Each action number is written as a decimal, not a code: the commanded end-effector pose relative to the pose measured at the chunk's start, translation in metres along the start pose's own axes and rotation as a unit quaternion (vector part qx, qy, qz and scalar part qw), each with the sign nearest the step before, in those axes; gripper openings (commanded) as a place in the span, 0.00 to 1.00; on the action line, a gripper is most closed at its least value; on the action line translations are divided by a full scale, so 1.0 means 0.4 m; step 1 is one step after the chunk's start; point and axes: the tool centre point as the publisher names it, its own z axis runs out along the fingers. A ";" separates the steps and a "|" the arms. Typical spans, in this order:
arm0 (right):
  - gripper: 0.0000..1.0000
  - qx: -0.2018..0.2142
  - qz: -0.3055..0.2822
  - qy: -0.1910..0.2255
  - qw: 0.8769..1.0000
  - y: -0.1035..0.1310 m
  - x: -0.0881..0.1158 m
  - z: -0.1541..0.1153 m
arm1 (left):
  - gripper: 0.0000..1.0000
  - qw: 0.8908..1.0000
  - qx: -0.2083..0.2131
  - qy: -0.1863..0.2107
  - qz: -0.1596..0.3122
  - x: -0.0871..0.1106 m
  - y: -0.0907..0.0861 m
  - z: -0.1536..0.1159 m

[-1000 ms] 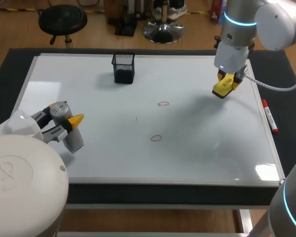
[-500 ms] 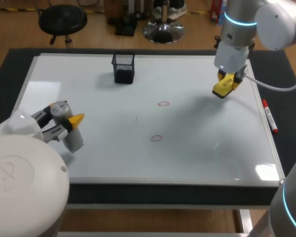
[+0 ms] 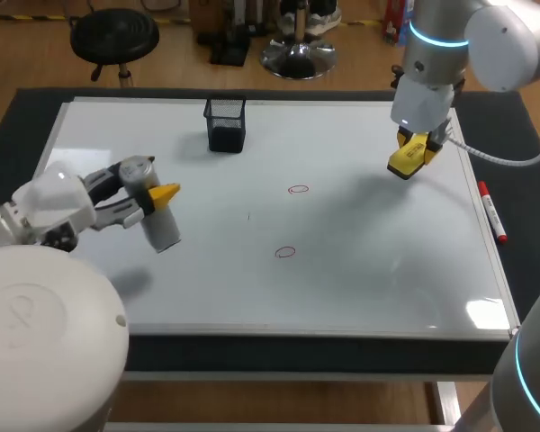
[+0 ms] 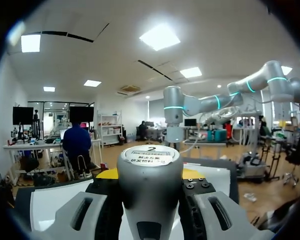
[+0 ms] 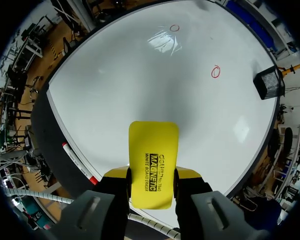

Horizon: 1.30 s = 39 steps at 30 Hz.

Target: Pick up the inspection probe, press it on each red-marked spot on the whiteboard one by one, put down the probe, pick up the eraser, and wipe off all the red marks.

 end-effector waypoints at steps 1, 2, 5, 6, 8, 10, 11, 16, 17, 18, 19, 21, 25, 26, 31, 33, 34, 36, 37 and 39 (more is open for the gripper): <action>0.00 0.001 -0.001 0.002 1.000 -0.002 -0.001 -0.001 | 0.00 0.998 0.008 0.055 -0.003 -0.027 0.019 0.100; 0.00 0.001 -0.001 0.002 1.000 -0.002 -0.001 -0.001 | 0.00 0.998 0.009 0.067 -0.003 -0.026 0.018 0.117; 0.00 0.001 -0.001 0.002 1.000 -0.002 -0.001 -0.001 | 0.00 0.995 0.010 0.099 -0.003 -0.017 0.014 0.167; 0.00 0.001 -0.001 0.002 1.000 -0.002 -0.001 -0.001 | 0.00 0.994 0.012 0.111 -0.004 -0.013 0.013 0.184; 0.00 0.001 -0.001 0.002 1.000 -0.002 -0.001 -0.001 | 0.00 0.991 0.010 0.130 -0.003 -0.006 0.012 0.216; 0.00 0.001 -0.001 0.002 1.000 -0.002 -0.001 -0.001 | 0.00 0.989 0.015 0.149 -0.008 0.005 0.009 0.250; 0.00 0.001 -0.001 0.002 1.000 -0.002 -0.001 -0.001 | 0.00 0.987 0.014 0.159 -0.009 0.007 0.010 0.266; 0.00 0.001 -0.001 0.002 1.000 -0.002 -0.001 -0.001 | 0.00 0.981 0.016 0.195 -0.004 0.016 0.004 0.346; 0.00 0.001 -0.001 0.002 1.000 -0.002 -0.001 -0.001 | 0.00 0.979 0.017 0.203 -0.005 0.016 0.005 0.361; 0.00 0.001 -0.001 0.002 1.000 -0.002 -0.001 -0.001 | 0.00 0.978 0.017 0.208 -0.007 0.016 0.007 0.375; 0.00 0.001 -0.001 0.002 1.000 -0.002 -0.001 -0.001 | 0.00 0.977 0.014 0.214 -0.004 0.016 0.009 0.390; 0.00 0.001 -0.001 0.002 1.000 -0.002 -0.001 -0.001 | 0.00 0.975 0.014 0.222 -0.009 0.014 0.014 0.417; 0.00 0.001 -0.001 0.002 1.000 -0.002 -0.001 -0.001 | 0.00 0.972 0.007 0.235 -0.009 0.009 0.026 0.465; 0.00 0.001 -0.001 0.002 1.000 -0.002 -0.001 -0.001 | 0.00 0.971 0.006 0.237 -0.010 0.008 0.027 0.475; 0.00 0.001 -0.001 0.002 1.000 -0.002 -0.001 -0.001 | 0.00 0.968 0.004 0.251 -0.015 0.008 0.042 0.532; 0.00 0.001 -0.001 0.002 1.000 -0.002 -0.001 -0.001 | 0.00 0.966 0.001 0.257 -0.016 0.012 0.048 0.551; 0.00 0.001 -0.001 0.002 1.000 -0.002 -0.001 -0.001 | 0.00 0.966 0.000 0.259 -0.017 0.014 0.050 0.559; 0.00 0.001 -0.001 0.002 1.000 -0.002 -0.001 -0.001 | 0.00 0.964 -0.002 0.266 -0.015 0.021 0.053 0.574; 0.00 0.001 -0.001 0.002 1.000 -0.002 -0.001 -0.001 | 0.00 0.963 -0.004 0.269 -0.013 0.024 0.053 0.580; 0.00 0.001 -0.001 0.002 1.000 -0.002 -0.001 -0.001 | 0.00 0.962 -0.006 0.274 -0.011 0.031 0.055 0.593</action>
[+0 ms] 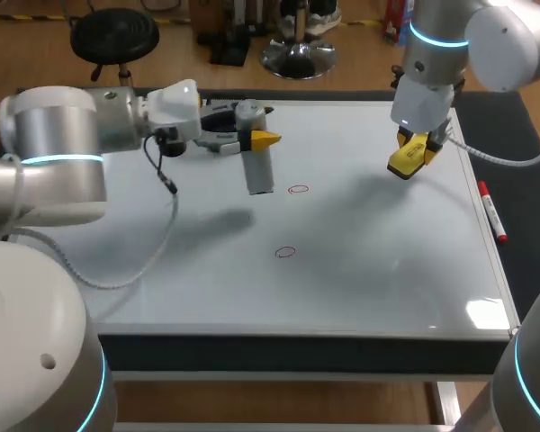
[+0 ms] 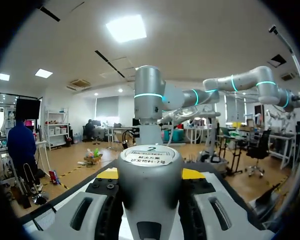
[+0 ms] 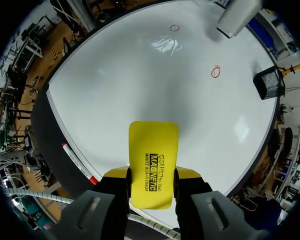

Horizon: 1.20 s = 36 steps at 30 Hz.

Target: Pick up the inspection probe, press it on each red-marked spot on the whiteboard one by one, put down the probe, pick up the eraser, and wipe off all the red marks.

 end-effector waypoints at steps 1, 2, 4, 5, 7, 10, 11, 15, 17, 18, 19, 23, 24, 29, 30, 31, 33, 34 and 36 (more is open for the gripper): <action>0.00 0.001 -0.001 0.002 1.000 -0.002 -0.001 -0.001 | 0.00 1.000 -0.008 0.027 0.007 -0.019 0.007 0.077; 0.00 0.001 -0.001 0.002 1.000 -0.002 -0.001 -0.001 | 0.00 0.999 -0.017 0.028 0.014 -0.017 0.009 0.083; 0.00 0.001 -0.001 0.002 1.000 -0.002 -0.001 -0.001 | 0.00 0.999 -0.018 0.030 0.015 -0.016 0.014 0.094; 0.00 0.001 -0.001 0.002 1.000 -0.002 -0.001 -0.001 | 0.00 0.999 -0.021 0.033 0.018 -0.017 0.017 0.100; 0.00 0.001 -0.001 0.002 1.000 -0.002 -0.001 -0.001 | 0.00 0.999 -0.021 0.034 0.015 -0.020 0.024 0.109; 0.00 0.001 -0.001 0.002 1.000 -0.002 -0.001 -0.001 | 0.00 0.999 -0.017 0.043 0.011 -0.027 0.036 0.121; 0.00 0.001 -0.001 0.002 1.000 -0.002 -0.001 -0.001 | 0.00 0.999 -0.014 0.045 0.009 -0.029 0.040 0.124; 0.00 0.001 -0.001 0.002 1.000 -0.002 -0.001 -0.001 | 0.00 0.999 -0.014 0.048 0.004 -0.040 0.056 0.134; 0.00 0.001 -0.001 0.002 1.000 -0.002 -0.001 -0.001 | 0.00 0.999 -0.012 0.051 0.005 -0.044 0.063 0.139; 0.00 0.001 -0.001 0.002 1.000 -0.002 -0.001 -0.001 | 0.00 0.999 -0.012 0.051 0.005 -0.046 0.066 0.142; 0.00 0.001 -0.001 0.002 1.000 -0.002 -0.001 -0.001 | 0.00 0.999 -0.012 0.051 0.004 -0.047 0.068 0.145; 0.00 0.001 -0.001 0.002 1.000 -0.002 -0.001 -0.001 | 0.00 0.998 -0.007 0.061 0.006 -0.050 0.076 0.158; 0.00 0.001 -0.001 0.002 1.000 -0.002 -0.001 -0.001 | 0.00 0.998 -0.007 0.063 0.007 -0.051 0.079 0.162; 0.00 0.001 -0.001 0.002 1.000 -0.002 -0.001 -0.001 | 0.00 0.997 -0.003 0.072 0.011 -0.060 0.094 0.174; 0.00 0.001 -0.001 0.002 1.000 -0.002 -0.001 -0.001 | 0.00 0.997 -0.002 0.072 0.011 -0.063 0.096 0.176; 0.00 0.001 -0.001 0.002 1.000 -0.002 -0.001 -0.001 | 0.00 0.997 -0.002 0.073 0.012 -0.065 0.098 0.179; 0.00 0.001 -0.001 0.002 1.000 -0.002 -0.001 -0.001 | 0.00 0.997 0.000 0.077 0.014 -0.068 0.101 0.184; 0.00 0.001 -0.001 0.002 1.000 -0.002 -0.001 -0.001 | 0.00 0.997 0.000 0.078 0.014 -0.071 0.105 0.187; 0.00 0.001 -0.001 0.002 1.000 -0.002 -0.001 -0.001 | 0.00 0.997 -0.002 0.079 0.013 -0.075 0.109 0.190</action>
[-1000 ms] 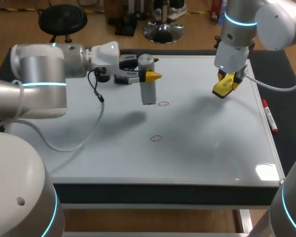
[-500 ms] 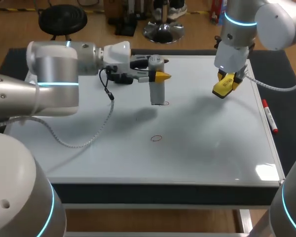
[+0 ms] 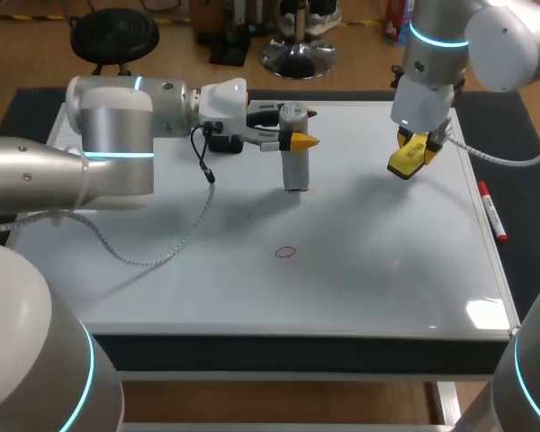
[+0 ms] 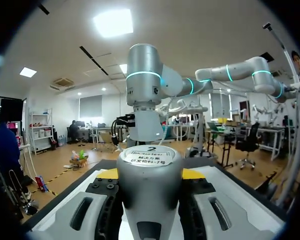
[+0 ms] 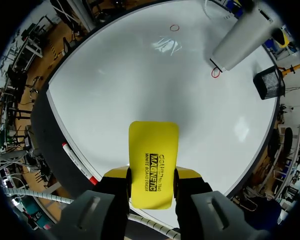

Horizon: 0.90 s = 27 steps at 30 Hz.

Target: Pick up the inspection probe, press it on each red-marked spot on the whiteboard one by one, put down the probe, pick up the eraser, and wipe off all the red marks.

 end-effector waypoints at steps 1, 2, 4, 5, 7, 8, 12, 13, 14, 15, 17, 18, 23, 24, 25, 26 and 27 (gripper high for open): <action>0.00 0.001 -0.001 0.002 1.000 -0.002 -0.001 -0.002 | 0.00 1.000 0.000 0.008 -0.001 -0.022 0.014 0.013; 0.00 0.001 -0.001 0.002 1.000 -0.002 -0.001 -0.002 | 0.00 1.000 0.000 0.008 -0.002 -0.024 0.016 0.013; 0.00 0.001 -0.001 0.002 1.000 -0.002 -0.001 -0.002 | 0.00 1.000 0.000 0.010 -0.002 -0.025 0.018 0.014; 0.00 0.001 -0.001 0.002 1.000 -0.002 -0.001 -0.002 | 0.00 1.000 -0.001 0.011 -0.002 -0.026 0.021 0.014; 0.00 0.001 -0.001 0.002 1.000 -0.002 -0.001 -0.002 | 0.00 1.000 -0.001 0.012 -0.003 -0.027 0.024 0.015; 0.00 0.001 -0.001 0.002 1.000 -0.002 -0.001 -0.002 | 0.00 1.000 -0.001 0.012 -0.003 -0.028 0.026 0.015; 0.00 0.001 -0.001 0.002 1.000 -0.002 -0.001 -0.002 | 0.00 1.000 -0.001 0.016 -0.001 -0.027 0.027 0.019; 0.00 0.001 -0.001 0.002 1.000 -0.002 -0.001 -0.002 | 0.00 1.000 -0.001 0.016 0.000 -0.027 0.028 0.020; 0.00 0.001 -0.001 0.002 1.000 -0.002 -0.001 -0.002 | 0.00 1.000 0.000 0.017 0.000 -0.026 0.029 0.020; 0.00 0.001 -0.001 0.002 1.000 -0.002 -0.001 -0.002 | 0.00 1.000 0.000 0.017 -0.001 -0.026 0.031 0.020; 0.00 0.001 -0.001 0.002 1.000 -0.002 -0.001 -0.002 | 0.00 1.000 0.000 0.018 -0.001 -0.025 0.034 0.020; 0.00 0.001 -0.001 0.002 1.000 -0.002 -0.001 -0.002 | 0.00 1.000 0.000 0.019 -0.001 -0.025 0.034 0.020; 0.00 0.001 -0.001 0.002 1.000 -0.002 -0.001 -0.002 | 0.00 1.000 -0.005 0.019 -0.002 -0.023 0.041 0.018; 0.00 0.001 -0.001 0.002 1.000 -0.002 -0.001 -0.002 | 0.00 1.000 -0.006 0.019 -0.003 -0.025 0.045 0.016; 0.00 0.001 -0.001 0.002 1.000 -0.002 -0.001 -0.002 | 0.00 1.000 -0.006 0.019 -0.004 -0.026 0.048 0.015; 0.00 0.001 -0.001 0.002 1.000 -0.002 -0.001 -0.002 | 0.00 1.000 -0.007 0.018 -0.004 -0.027 0.050 0.015; 0.00 0.001 -0.001 0.002 1.000 -0.002 -0.001 -0.002 | 0.00 1.000 -0.007 0.019 -0.005 -0.027 0.050 0.014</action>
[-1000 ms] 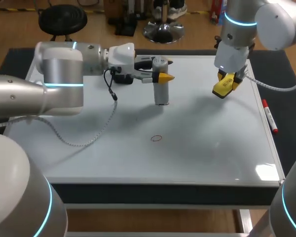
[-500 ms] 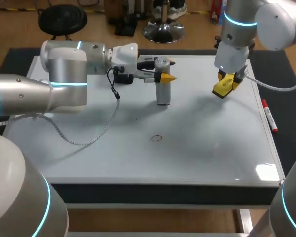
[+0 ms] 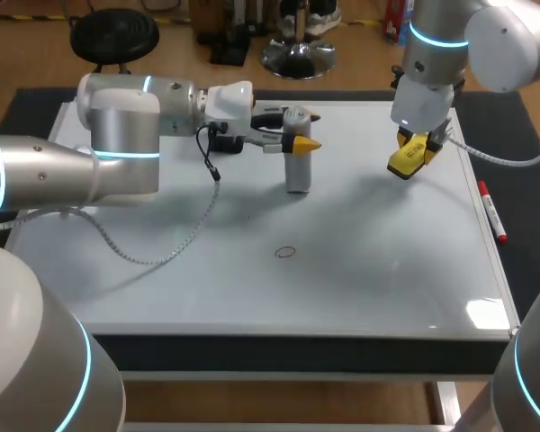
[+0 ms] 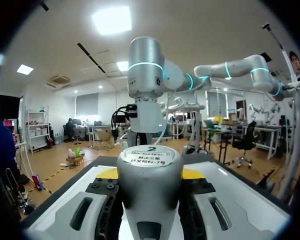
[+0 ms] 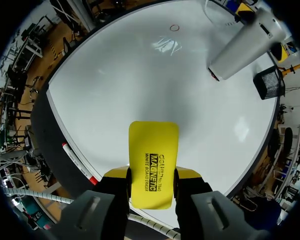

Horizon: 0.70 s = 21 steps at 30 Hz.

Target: Pick up the inspection probe, press it on each red-marked spot on the whiteboard one by one, put down the probe, pick up the eraser, and wipe off all the red marks.

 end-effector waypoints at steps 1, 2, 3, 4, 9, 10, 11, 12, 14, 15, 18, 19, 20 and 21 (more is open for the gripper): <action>0.00 0.001 -0.001 0.002 1.000 -0.002 -0.001 -0.002 | 0.00 1.000 0.000 0.002 -0.001 -0.004 0.004 0.000; 0.00 0.001 -0.001 0.002 1.000 -0.002 -0.001 -0.002 | 0.00 1.000 -0.001 0.002 -0.002 -0.004 0.004 0.000; 0.00 0.001 -0.001 0.002 1.000 -0.002 -0.001 -0.002 | 0.00 1.000 -0.001 0.002 -0.002 -0.004 0.004 0.000; 0.00 0.001 -0.001 0.002 1.000 -0.002 -0.001 -0.002 | 0.00 1.000 -0.001 0.003 0.000 -0.004 0.003 0.001; 0.00 0.001 -0.001 0.002 1.000 -0.002 -0.001 -0.002 | 0.00 1.000 -0.003 0.007 0.002 -0.005 0.003 0.005; 0.00 0.001 -0.001 0.002 1.000 -0.002 -0.001 -0.002 | 0.00 1.000 -0.003 0.007 0.003 -0.006 0.003 0.005; 0.00 0.001 -0.001 0.002 1.000 -0.002 -0.001 -0.002 | 0.00 1.000 -0.004 0.008 0.003 -0.006 0.003 0.005; 0.00 0.001 -0.001 0.002 1.000 -0.002 -0.001 -0.002 | 0.00 1.000 -0.004 0.008 0.003 -0.006 0.003 0.005; 0.00 0.001 -0.001 0.002 1.000 -0.002 -0.001 -0.002 | 0.00 1.000 -0.005 0.008 0.003 -0.007 0.005 0.004; 0.00 0.001 -0.001 0.002 1.000 -0.002 -0.001 -0.002 | 0.00 1.000 -0.005 0.009 0.003 -0.007 0.005 0.004; 0.00 0.001 -0.001 0.002 1.000 -0.002 -0.001 -0.002 | 0.00 1.000 -0.005 0.009 0.002 -0.007 0.006 0.004; 0.00 0.001 -0.001 0.002 1.000 -0.002 -0.001 -0.002 | 0.00 1.000 -0.005 0.009 0.002 -0.007 0.006 0.003; 0.00 0.001 -0.001 0.002 1.000 -0.002 -0.001 -0.002 | 0.00 1.000 -0.005 0.009 0.002 -0.007 0.006 0.003; 0.00 0.001 -0.001 0.002 1.000 -0.002 -0.001 -0.002 | 0.00 1.000 -0.005 0.009 0.002 -0.006 0.006 0.003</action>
